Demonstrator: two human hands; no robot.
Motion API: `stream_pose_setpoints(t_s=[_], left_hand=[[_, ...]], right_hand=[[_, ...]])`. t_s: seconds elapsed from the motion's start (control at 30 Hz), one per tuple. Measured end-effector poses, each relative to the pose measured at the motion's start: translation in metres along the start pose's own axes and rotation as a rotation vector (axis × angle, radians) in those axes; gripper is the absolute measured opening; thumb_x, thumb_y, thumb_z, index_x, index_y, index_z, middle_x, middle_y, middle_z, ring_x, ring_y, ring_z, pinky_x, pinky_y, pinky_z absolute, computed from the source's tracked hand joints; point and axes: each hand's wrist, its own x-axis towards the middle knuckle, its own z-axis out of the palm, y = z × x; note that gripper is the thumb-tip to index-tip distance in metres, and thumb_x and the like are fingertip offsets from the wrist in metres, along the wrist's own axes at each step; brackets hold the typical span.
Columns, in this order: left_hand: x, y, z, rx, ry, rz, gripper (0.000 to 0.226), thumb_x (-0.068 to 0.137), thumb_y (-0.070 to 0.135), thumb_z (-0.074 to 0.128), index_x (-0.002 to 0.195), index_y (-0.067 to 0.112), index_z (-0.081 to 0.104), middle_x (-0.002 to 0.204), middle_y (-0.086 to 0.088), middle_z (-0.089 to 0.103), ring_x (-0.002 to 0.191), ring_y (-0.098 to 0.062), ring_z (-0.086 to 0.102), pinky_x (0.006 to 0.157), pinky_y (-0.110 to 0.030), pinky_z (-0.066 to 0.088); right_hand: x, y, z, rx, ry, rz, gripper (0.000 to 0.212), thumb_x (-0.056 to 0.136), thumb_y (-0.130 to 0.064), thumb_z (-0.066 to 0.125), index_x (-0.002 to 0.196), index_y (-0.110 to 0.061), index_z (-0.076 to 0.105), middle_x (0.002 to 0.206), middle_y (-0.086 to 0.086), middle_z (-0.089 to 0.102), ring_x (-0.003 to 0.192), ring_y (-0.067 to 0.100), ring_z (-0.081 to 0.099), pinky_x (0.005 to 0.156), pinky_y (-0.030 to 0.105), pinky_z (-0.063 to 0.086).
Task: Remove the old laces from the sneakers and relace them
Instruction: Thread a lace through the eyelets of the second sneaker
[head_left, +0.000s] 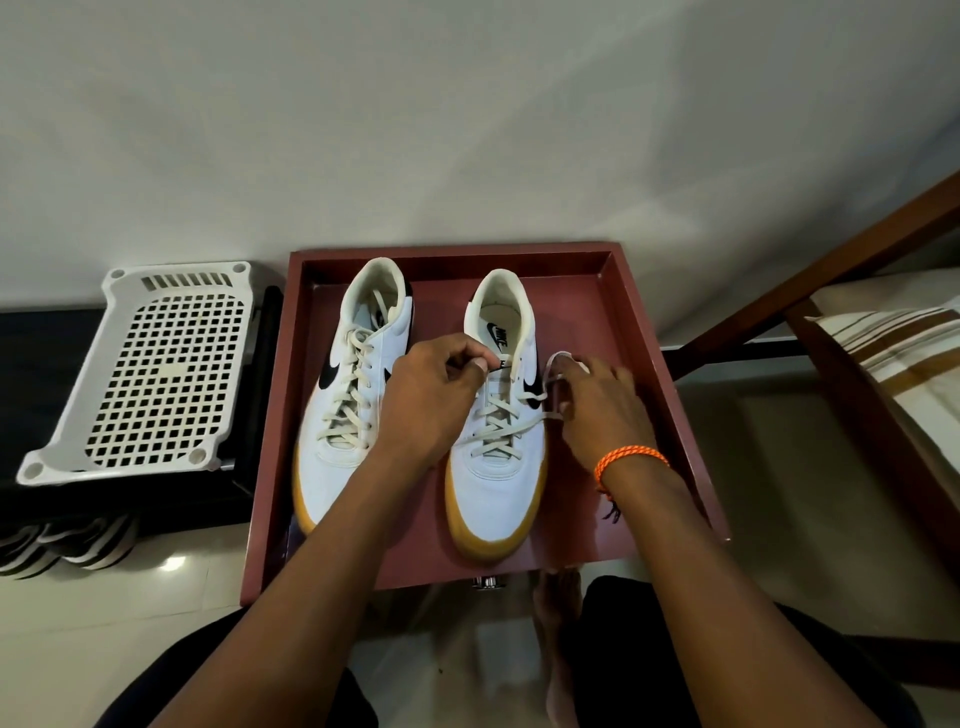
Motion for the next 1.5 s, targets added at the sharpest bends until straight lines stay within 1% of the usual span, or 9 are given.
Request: stream_pose_setpoints(t_s=[0.07, 0.27, 0.47, 0.63, 0.93, 1.07, 1.23, 1.37, 1.5], left_hand=[[-0.001, -0.001, -0.001, 0.003, -0.012, -0.003, 0.025, 0.102, 0.012, 0.064, 0.093, 0.029, 0.08, 0.075, 0.025, 0.071, 0.07, 0.002, 0.065, 0.071, -0.02, 0.048], [-0.001, -0.002, -0.003, 0.005, -0.021, 0.001, 0.025, 0.102, 0.013, 0.064, 0.092, 0.029, 0.08, 0.079, 0.018, 0.074, 0.074, -0.004, 0.069, 0.073, -0.023, 0.052], [0.0, 0.001, -0.008, -0.003, 0.016, -0.011, 0.023, 0.102, 0.013, 0.063, 0.093, 0.027, 0.079, 0.081, 0.016, 0.075, 0.071, -0.003, 0.068, 0.072, -0.031, 0.056], [-0.002, -0.003, -0.015, 0.02, 0.055, -0.08, 0.019, 0.096, 0.024, 0.06, 0.088, 0.031, 0.076, 0.078, 0.011, 0.075, 0.069, -0.014, 0.072, 0.076, -0.05, 0.064], [-0.006, -0.006, -0.02, 0.043, 0.045, -0.098, 0.017, 0.094, 0.026, 0.061, 0.088, 0.029, 0.077, 0.077, 0.011, 0.076, 0.075, -0.014, 0.074, 0.079, -0.05, 0.064], [-0.006, -0.005, -0.019, 0.062, 0.034, -0.117, 0.019, 0.092, 0.031, 0.06, 0.09, 0.029, 0.08, 0.075, 0.01, 0.076, 0.074, -0.013, 0.074, 0.079, -0.048, 0.064], [-0.004, -0.007, -0.02, 0.057, 0.054, -0.133, 0.02, 0.097, 0.016, 0.068, 0.09, 0.024, 0.085, 0.073, 0.013, 0.077, 0.069, -0.006, 0.074, 0.079, -0.045, 0.065], [-0.004, -0.008, -0.019, 0.04, 0.062, -0.138, 0.019, 0.096, 0.016, 0.07, 0.089, 0.025, 0.086, 0.072, 0.011, 0.078, 0.069, -0.009, 0.075, 0.078, -0.046, 0.065], [-0.004, -0.01, -0.019, 0.042, 0.072, -0.104, 0.016, 0.094, 0.017, 0.073, 0.091, 0.024, 0.086, 0.074, 0.011, 0.078, 0.069, -0.008, 0.076, 0.077, -0.045, 0.066]], right_hand=[[-0.004, -0.001, 0.01, -0.078, -0.025, -0.017, 0.056, 0.093, 0.001, 0.057, 0.144, -0.021, 0.051, 0.149, 0.001, 0.05, 0.129, 0.036, 0.046, 0.092, 0.045, 0.049], [-0.008, -0.004, 0.009, -0.001, 0.139, 0.078, 0.028, 0.089, 0.008, 0.055, 0.103, -0.012, 0.068, 0.101, 0.013, 0.068, 0.094, 0.039, 0.067, 0.07, 0.037, 0.043], [-0.003, -0.013, -0.006, 0.262, 0.201, 0.136, 0.022, 0.093, -0.013, 0.068, 0.071, -0.017, 0.068, 0.069, 0.0, 0.062, 0.069, 0.028, 0.065, 0.058, 0.034, 0.049], [0.007, -0.028, -0.029, 0.512, 0.375, 0.08, 0.02, 0.098, -0.012, 0.062, 0.079, -0.014, 0.056, 0.072, 0.001, 0.061, 0.064, 0.016, 0.058, 0.056, 0.033, 0.046], [0.001, -0.046, -0.024, 0.587, 0.31, -0.089, 0.015, 0.1, -0.022, 0.065, 0.086, -0.022, 0.07, 0.074, -0.007, 0.068, 0.068, 0.011, 0.064, 0.061, 0.036, 0.054], [-0.001, -0.051, -0.017, 0.339, 0.293, -0.109, 0.009, 0.1, -0.029, 0.068, 0.092, -0.026, 0.071, 0.09, -0.008, 0.073, 0.082, 0.017, 0.069, 0.066, 0.038, 0.056], [-0.001, -0.061, -0.006, 0.118, 0.371, -0.163, 0.01, 0.095, -0.019, 0.071, 0.086, -0.018, 0.068, 0.132, -0.006, 0.053, 0.111, 0.022, 0.047, 0.079, 0.043, 0.051], [-0.004, -0.07, 0.006, 0.361, 0.317, -0.045, 0.013, 0.091, -0.01, 0.073, 0.08, -0.017, 0.072, 0.152, -0.004, 0.045, 0.128, 0.024, 0.041, 0.091, 0.031, 0.033], [0.003, -0.066, 0.008, 0.5, 0.194, 0.018, 0.016, 0.091, -0.009, 0.074, 0.081, -0.021, 0.076, 0.153, -0.008, 0.042, 0.131, 0.024, 0.039, 0.1, 0.041, 0.037]])
